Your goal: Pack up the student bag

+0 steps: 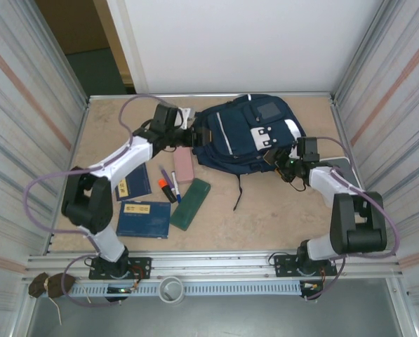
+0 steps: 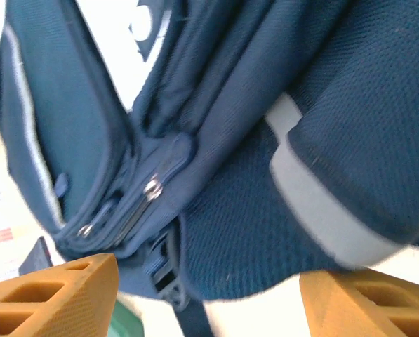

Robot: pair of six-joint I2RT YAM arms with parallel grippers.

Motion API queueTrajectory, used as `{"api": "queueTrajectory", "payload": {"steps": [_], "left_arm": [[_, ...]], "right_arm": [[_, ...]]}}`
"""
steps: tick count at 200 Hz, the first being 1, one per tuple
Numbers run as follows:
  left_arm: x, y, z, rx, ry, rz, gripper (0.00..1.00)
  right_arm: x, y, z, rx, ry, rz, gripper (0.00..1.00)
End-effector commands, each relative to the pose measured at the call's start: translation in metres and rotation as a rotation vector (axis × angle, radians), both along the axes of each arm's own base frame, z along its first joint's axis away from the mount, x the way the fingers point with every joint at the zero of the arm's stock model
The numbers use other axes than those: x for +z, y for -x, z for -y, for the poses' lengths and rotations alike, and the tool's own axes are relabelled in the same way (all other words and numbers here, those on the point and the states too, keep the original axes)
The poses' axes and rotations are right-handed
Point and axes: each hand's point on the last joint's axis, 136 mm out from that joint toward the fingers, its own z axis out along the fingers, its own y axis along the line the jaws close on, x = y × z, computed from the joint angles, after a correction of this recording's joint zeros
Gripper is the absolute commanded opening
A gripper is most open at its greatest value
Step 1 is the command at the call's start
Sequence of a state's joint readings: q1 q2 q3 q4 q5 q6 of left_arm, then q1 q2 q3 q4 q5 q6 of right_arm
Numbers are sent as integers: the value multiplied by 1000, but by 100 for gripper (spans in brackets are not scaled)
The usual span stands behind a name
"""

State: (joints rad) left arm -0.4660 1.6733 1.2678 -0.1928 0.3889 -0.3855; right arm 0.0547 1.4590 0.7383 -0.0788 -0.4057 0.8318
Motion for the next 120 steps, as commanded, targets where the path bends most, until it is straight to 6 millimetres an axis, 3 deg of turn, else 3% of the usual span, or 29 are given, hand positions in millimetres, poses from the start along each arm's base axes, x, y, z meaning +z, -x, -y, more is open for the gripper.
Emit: {"api": "queueTrajectory", "payload": {"steps": [1, 8, 19, 31, 38, 82, 120], "left_arm": [[3, 28, 14, -41, 21, 78, 81], [-4, 39, 17, -52, 13, 88, 81], [-11, 56, 24, -79, 17, 105, 81], [-18, 69, 29, -99, 19, 124, 79], [-18, 77, 34, -118, 21, 143, 79], [-14, 100, 48, -164, -89, 349, 80], [-4, 97, 59, -120, -161, 482, 74]], "right_arm": [[-1, -22, -3, -59, -20, 34, 62], [-1, -26, -3, -77, -21, 42, 57], [3, -33, -4, -93, -40, 65, 33], [19, -38, -10, -104, -88, 118, 13], [29, -39, -14, -104, -110, 144, 6], [112, -29, -34, -140, -212, 322, 0], [158, -22, -46, -150, -211, 419, 0]]}}
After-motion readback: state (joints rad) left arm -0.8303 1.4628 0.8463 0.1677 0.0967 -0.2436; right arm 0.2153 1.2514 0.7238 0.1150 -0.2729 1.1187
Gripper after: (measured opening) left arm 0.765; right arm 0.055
